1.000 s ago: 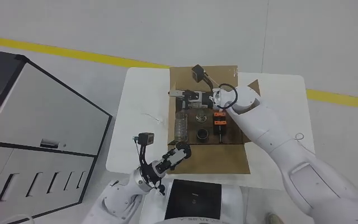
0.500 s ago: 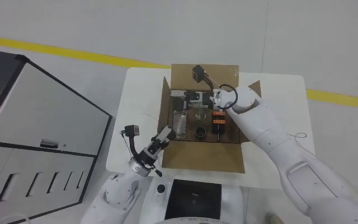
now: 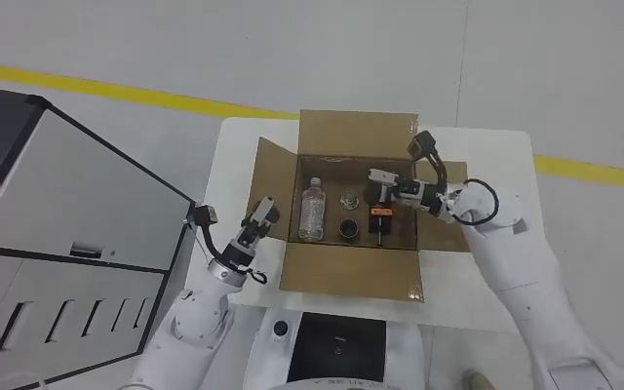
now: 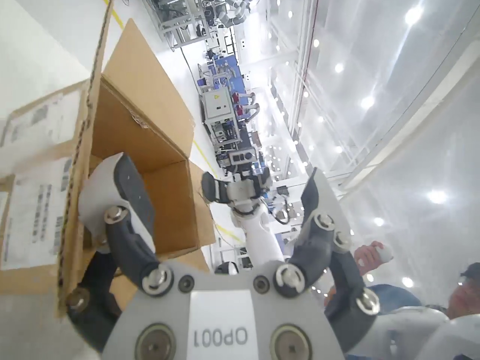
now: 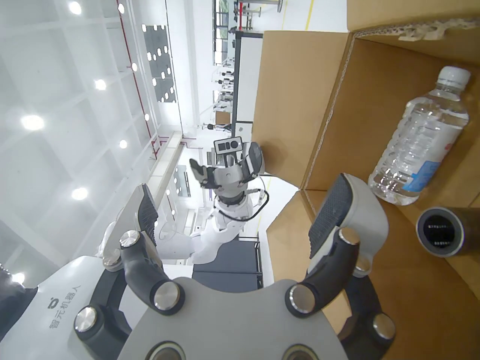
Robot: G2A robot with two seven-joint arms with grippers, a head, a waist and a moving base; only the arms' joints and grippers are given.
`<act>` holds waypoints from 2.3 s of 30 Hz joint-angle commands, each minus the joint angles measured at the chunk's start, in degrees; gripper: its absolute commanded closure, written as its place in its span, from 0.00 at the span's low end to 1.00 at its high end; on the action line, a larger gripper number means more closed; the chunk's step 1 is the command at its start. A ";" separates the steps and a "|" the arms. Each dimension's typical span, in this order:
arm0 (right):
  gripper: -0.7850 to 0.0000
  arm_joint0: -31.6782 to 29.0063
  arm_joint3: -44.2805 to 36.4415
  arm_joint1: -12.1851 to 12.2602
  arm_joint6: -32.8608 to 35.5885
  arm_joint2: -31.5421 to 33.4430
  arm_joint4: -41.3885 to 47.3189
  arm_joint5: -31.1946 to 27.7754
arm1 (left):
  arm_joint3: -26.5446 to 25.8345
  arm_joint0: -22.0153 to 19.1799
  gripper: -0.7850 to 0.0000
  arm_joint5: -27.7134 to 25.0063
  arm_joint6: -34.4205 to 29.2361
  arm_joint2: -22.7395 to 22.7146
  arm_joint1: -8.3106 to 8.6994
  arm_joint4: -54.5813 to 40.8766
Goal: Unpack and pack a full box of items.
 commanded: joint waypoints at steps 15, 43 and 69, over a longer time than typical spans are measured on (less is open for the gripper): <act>0.00 -26.51 -16.42 4.38 -3.45 27.51 1.17 1.37 | 8.24 -9.46 0.00 2.01 6.28 2.00 -0.23 24.59; 0.13 -24.61 -5.20 4.56 -11.78 25.64 -3.80 4.80 | 10.97 -13.09 0.00 17.92 2.07 1.10 -0.19 37.07; 0.10 -14.68 8.84 2.51 -8.92 12.03 1.53 0.64 | 7.95 -8.14 0.00 18.84 -3.29 7.86 -1.15 26.34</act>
